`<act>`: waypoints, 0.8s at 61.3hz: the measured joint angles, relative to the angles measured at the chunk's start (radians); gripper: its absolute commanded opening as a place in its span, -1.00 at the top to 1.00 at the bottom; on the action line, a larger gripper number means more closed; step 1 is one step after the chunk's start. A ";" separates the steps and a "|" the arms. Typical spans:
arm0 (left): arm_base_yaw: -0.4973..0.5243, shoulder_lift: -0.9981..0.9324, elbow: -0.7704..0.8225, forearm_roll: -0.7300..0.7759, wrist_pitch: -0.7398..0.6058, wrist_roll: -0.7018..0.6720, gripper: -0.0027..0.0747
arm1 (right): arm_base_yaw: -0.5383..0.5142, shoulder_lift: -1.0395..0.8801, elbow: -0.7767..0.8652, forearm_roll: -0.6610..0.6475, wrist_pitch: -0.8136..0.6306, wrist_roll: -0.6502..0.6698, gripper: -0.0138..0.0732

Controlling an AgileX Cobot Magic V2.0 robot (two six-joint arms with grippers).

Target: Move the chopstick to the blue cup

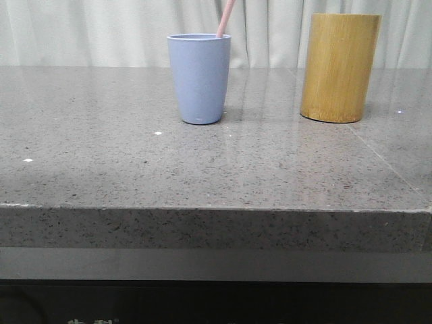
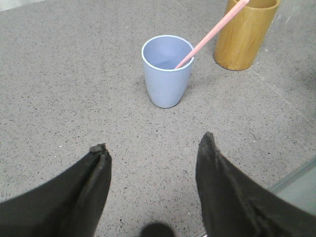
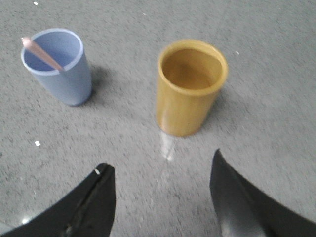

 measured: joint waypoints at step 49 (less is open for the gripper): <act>0.000 -0.058 0.072 0.002 0.007 -0.005 0.73 | -0.008 -0.548 0.394 0.000 -0.038 0.000 0.61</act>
